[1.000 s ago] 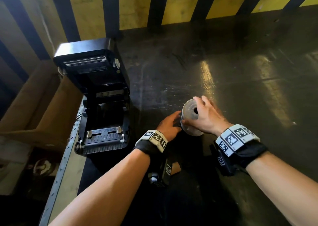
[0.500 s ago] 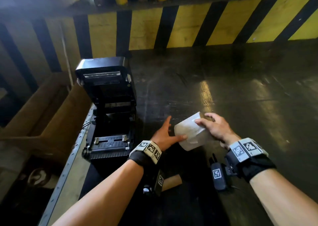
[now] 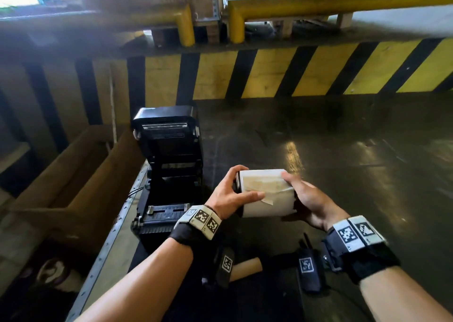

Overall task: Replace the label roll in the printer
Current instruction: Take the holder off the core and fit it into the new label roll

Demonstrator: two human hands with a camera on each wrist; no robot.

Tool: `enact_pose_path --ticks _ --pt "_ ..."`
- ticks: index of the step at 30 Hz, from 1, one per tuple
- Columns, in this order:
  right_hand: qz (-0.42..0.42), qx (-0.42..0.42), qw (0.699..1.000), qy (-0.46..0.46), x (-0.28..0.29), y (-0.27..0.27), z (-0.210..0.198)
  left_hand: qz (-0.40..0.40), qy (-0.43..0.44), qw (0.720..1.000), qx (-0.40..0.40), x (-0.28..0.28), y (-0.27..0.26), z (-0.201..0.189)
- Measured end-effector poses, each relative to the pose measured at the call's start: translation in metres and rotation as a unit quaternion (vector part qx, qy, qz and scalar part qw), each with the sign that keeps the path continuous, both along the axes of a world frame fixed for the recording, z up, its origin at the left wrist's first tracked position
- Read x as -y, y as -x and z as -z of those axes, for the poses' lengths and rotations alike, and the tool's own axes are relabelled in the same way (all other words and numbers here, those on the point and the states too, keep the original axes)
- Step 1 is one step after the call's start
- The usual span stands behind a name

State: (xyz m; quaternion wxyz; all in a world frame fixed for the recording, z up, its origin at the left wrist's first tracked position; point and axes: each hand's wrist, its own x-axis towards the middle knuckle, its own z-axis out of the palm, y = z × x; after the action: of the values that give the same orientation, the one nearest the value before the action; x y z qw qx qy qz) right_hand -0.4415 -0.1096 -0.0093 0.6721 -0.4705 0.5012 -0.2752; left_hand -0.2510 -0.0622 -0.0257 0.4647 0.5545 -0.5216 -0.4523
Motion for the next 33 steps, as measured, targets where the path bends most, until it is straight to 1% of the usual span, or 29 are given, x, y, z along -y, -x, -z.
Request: enact_pose_path --ticks 2,3,4,5,6,7,8,9,13,19,23,27,33 --pt "0.042 -0.052 0.991 0.119 0.0 -0.001 -0.002 0.0 -0.002 1.0 0.008 -0.001 -0.006 -0.005" --pt "0.057 -0.069 0.978 0.19 -0.001 -0.001 -0.005 -0.001 -0.003 1.0 0.014 -0.002 -0.007 -0.008" --pt "0.054 -0.087 0.96 0.261 -0.002 0.0 -0.007 -0.003 -0.005 1.0 0.018 -0.002 -0.008 -0.009" --pt "0.03 -0.111 0.94 0.321 -0.002 0.0 -0.01 -0.007 -0.003 1.0 0.02 -0.001 -0.009 -0.01" --pt "-0.008 -0.14 0.921 0.363 -0.004 -0.001 -0.013 -0.01 -0.003 1.0 0.023 -0.001 -0.009 -0.01" --pt "-0.047 -0.163 0.908 0.384 -0.006 -0.003 -0.014 -0.014 -0.005 1.0 0.027 -0.001 -0.009 -0.01" --pt "-0.075 -0.179 0.899 0.392 -0.006 -0.004 -0.013 -0.014 -0.009 0.999 0.033 -0.001 -0.009 -0.01" --pt "-0.087 -0.182 0.896 0.395 -0.006 -0.005 -0.011 -0.012 -0.01 0.999 0.039 -0.002 -0.009 -0.009" --pt "-0.077 -0.158 0.896 0.409 -0.003 -0.006 -0.004 -0.009 -0.016 0.998 0.066 -0.003 -0.009 -0.001" --pt "-0.075 -0.122 0.892 0.428 -0.006 -0.002 0.017 -0.013 -0.052 0.994 0.092 -0.004 -0.009 0.012" --pt "-0.091 -0.111 0.886 0.441 -0.009 0.007 0.032 -0.016 -0.075 0.994 0.083 -0.004 -0.009 0.018" --pt "-0.108 -0.101 0.895 0.421 -0.013 0.014 0.042 -0.004 -0.096 0.991 0.091 0.001 -0.008 0.022" --pt "-0.111 -0.096 0.906 0.397 -0.012 0.028 0.05 -0.015 -0.149 0.986 0.069 0.01 -0.006 0.034"
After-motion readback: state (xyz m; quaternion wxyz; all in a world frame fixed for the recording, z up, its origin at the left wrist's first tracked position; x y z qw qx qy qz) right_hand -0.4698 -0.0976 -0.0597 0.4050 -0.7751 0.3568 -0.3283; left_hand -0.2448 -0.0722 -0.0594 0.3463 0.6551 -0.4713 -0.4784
